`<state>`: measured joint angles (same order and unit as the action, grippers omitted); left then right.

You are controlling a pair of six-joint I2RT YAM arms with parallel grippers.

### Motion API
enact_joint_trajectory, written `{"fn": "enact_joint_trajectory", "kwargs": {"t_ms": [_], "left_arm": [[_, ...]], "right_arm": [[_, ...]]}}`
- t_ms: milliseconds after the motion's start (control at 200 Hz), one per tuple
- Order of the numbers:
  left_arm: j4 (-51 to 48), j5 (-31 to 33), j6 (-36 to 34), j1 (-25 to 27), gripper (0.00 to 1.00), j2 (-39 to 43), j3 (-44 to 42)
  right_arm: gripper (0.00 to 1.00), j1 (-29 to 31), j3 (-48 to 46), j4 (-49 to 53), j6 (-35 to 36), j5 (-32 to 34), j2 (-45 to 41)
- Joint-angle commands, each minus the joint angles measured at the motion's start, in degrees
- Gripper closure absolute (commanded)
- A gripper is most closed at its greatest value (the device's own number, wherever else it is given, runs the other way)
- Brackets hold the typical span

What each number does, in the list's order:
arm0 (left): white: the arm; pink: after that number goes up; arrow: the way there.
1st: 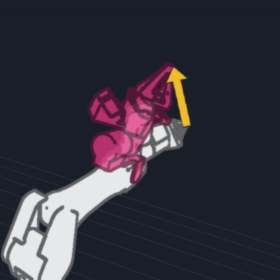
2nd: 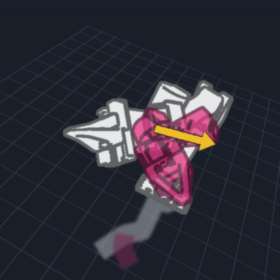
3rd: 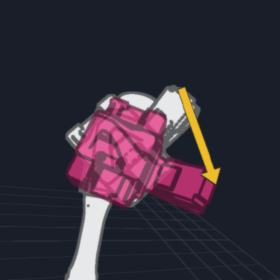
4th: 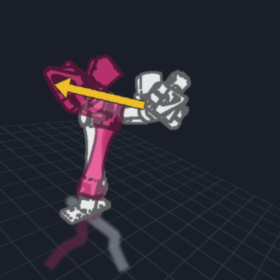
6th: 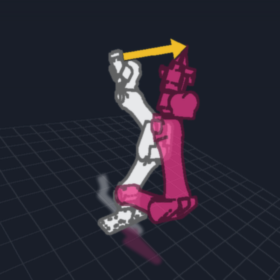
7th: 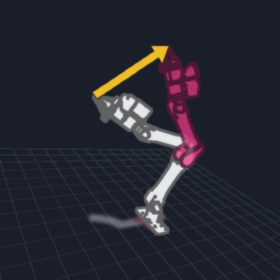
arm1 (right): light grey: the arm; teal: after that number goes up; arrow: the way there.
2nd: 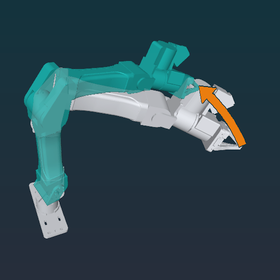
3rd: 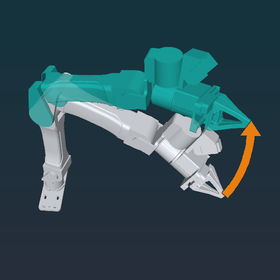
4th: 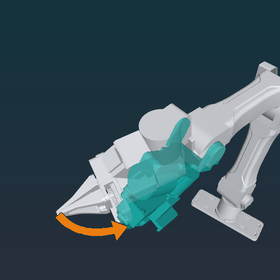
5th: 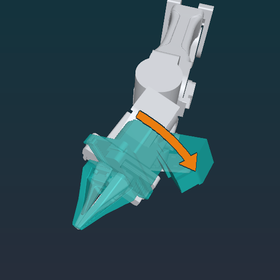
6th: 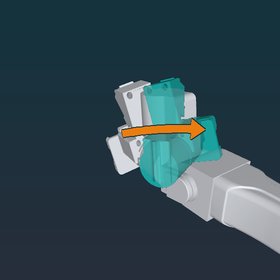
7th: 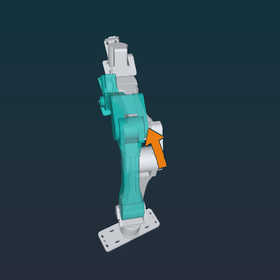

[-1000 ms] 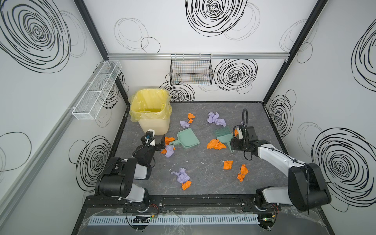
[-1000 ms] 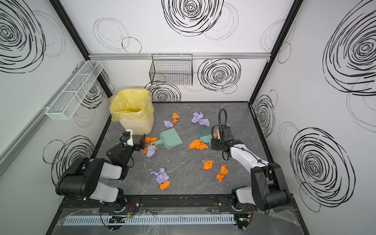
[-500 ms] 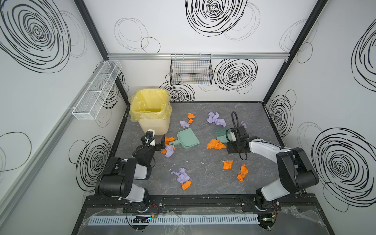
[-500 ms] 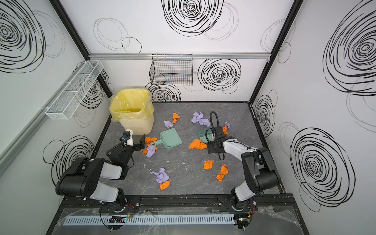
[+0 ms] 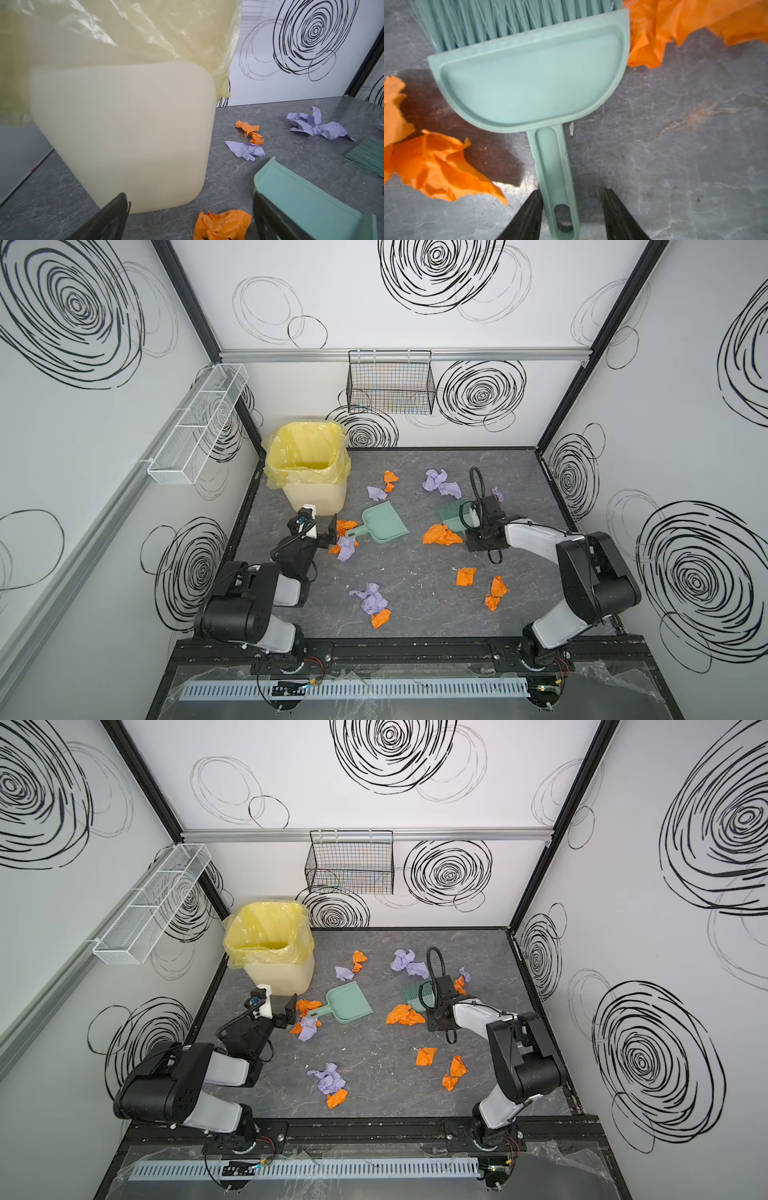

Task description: Sweep away the paper scraps from the table

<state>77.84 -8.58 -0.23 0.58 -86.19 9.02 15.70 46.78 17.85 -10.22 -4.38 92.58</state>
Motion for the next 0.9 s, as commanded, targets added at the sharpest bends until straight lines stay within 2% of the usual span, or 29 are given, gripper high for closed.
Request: {"fn": "enact_joint_trajectory", "kwargs": {"t_ms": [0,185,270,365,430,535,830,891], "left_arm": [[3.0,-0.6,0.1,-0.5,0.04,0.2,0.8],[3.4,-0.9,0.1,-0.6,0.04,0.2,0.6],[5.4,-6.7,-0.9,-1.3,0.04,0.3,-0.3],[8.7,-6.6,-1.0,-1.3,0.04,0.5,-2.2],[8.9,-6.8,0.0,-1.9,0.04,0.7,-2.1],[3.3,-6.0,0.9,-2.8,0.04,2.4,-0.1],[4.1,-5.7,1.3,-2.9,0.04,3.1,-0.8],[-1.3,-10.4,1.3,-4.0,0.04,7.1,0.9]], "right_arm": [[0.57,0.0,0.0,0.5,0.3,-0.7,1.7],[0.67,0.3,-0.5,0.2,0.3,-1.6,1.4],[0.72,0.4,-0.2,0.6,0.3,-1.8,0.9],[0.74,0.4,0.6,1.5,0.4,-1.7,-0.2],[0.75,0.4,1.6,2.8,0.5,-1.5,-1.2],[0.75,0.4,3.6,5.0,0.9,-1.2,-3.2],[0.76,0.8,9.8,11.4,1.9,-1.2,-8.5],[0.76,0.9,10.5,12.1,1.9,-1.5,-9.8]]}}
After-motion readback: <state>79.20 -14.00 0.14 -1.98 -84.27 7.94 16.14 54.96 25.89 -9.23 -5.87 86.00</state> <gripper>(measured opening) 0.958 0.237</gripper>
